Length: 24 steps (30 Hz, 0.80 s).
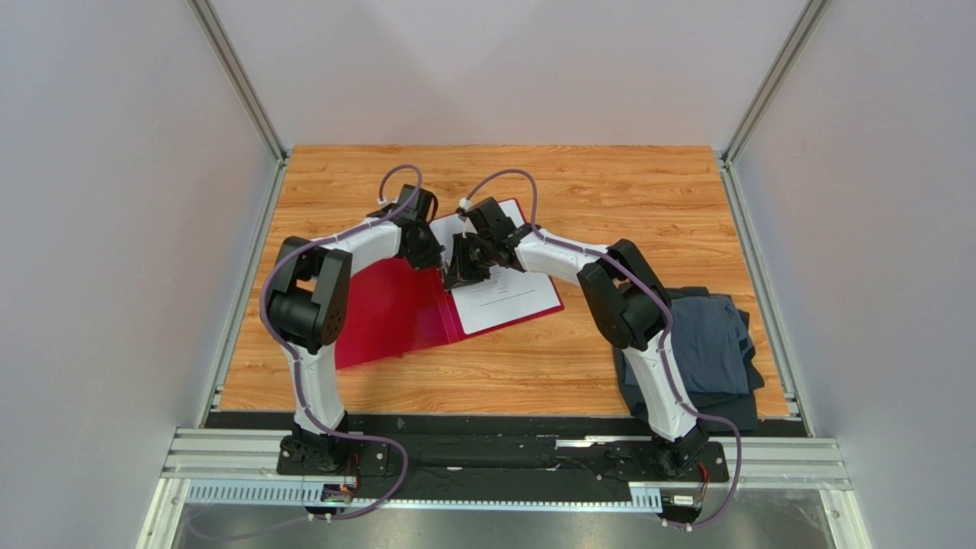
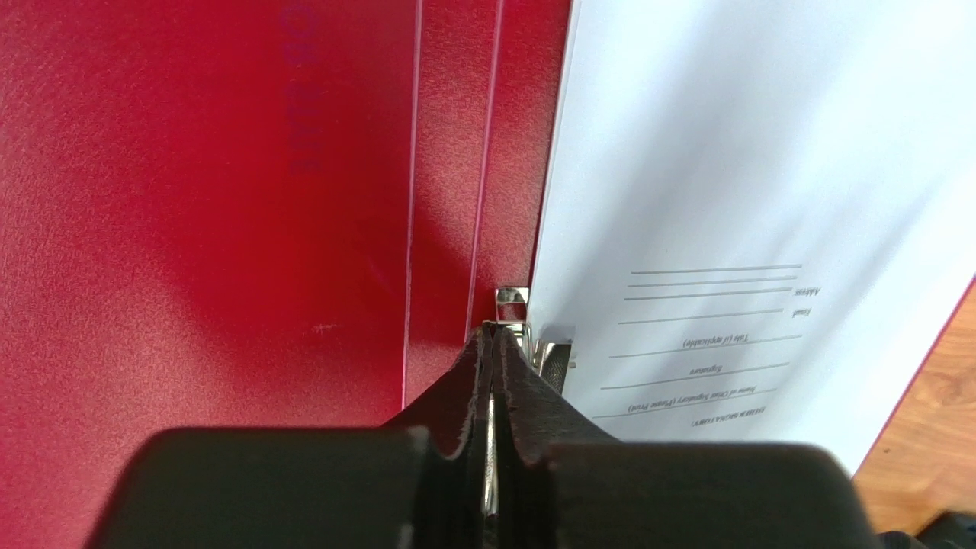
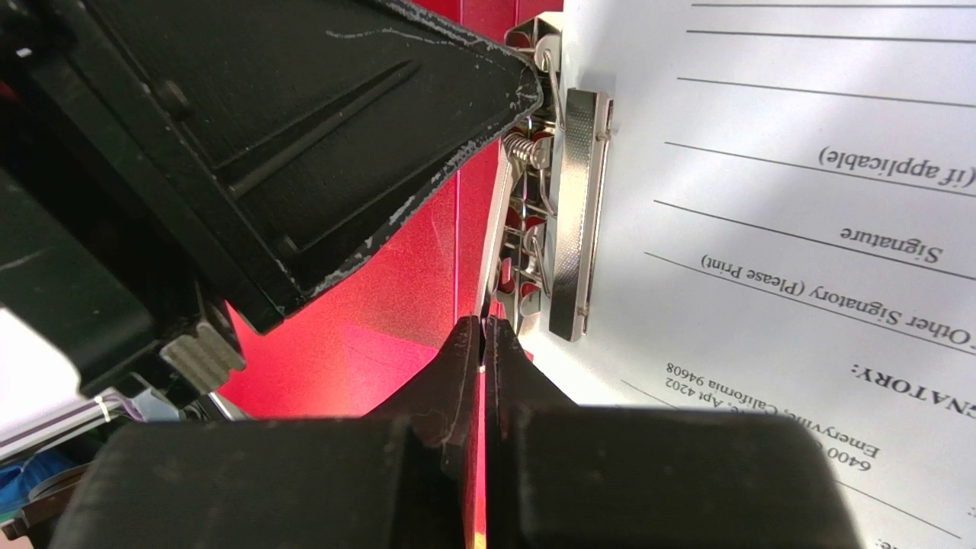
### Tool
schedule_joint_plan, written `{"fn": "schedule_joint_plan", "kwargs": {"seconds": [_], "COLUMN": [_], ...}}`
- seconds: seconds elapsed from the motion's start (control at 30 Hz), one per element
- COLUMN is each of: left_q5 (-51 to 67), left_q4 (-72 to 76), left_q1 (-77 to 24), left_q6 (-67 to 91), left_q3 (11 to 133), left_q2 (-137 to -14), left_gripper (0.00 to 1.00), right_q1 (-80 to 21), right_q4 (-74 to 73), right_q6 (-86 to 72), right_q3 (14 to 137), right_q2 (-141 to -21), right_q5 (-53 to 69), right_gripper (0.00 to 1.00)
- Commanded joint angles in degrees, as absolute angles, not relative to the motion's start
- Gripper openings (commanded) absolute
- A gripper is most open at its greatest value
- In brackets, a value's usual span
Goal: Put the files into the folder
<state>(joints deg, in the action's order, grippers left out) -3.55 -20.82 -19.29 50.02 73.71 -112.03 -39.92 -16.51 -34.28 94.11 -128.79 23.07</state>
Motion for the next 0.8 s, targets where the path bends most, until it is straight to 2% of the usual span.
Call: {"fn": "schedule_joint_plan", "kwargs": {"seconds": [0.0,0.2,0.77], "left_q5": [-6.0,-6.9,-5.4], "left_q4": [-24.1,-32.2,-30.1], "left_q1": [-19.6,-19.6,-19.7], "left_q6": [46.8,40.3,34.3], "left_q3": [78.6,85.0,84.3], "left_q2": [-116.2,-119.7,-120.4], "left_gripper": [0.00,0.00,0.00], "right_q1": [-39.6,-39.6,-37.9], "right_q4": [-24.5,-27.6,-36.3], "right_q6": [-29.6,-27.2,-25.3], "right_q3": [91.1,92.5,94.7], "right_q2": [-129.6,-129.9,-132.9], "right_q5": [18.2,16.2,7.7], "right_gripper": [0.00,0.00,0.00]}}
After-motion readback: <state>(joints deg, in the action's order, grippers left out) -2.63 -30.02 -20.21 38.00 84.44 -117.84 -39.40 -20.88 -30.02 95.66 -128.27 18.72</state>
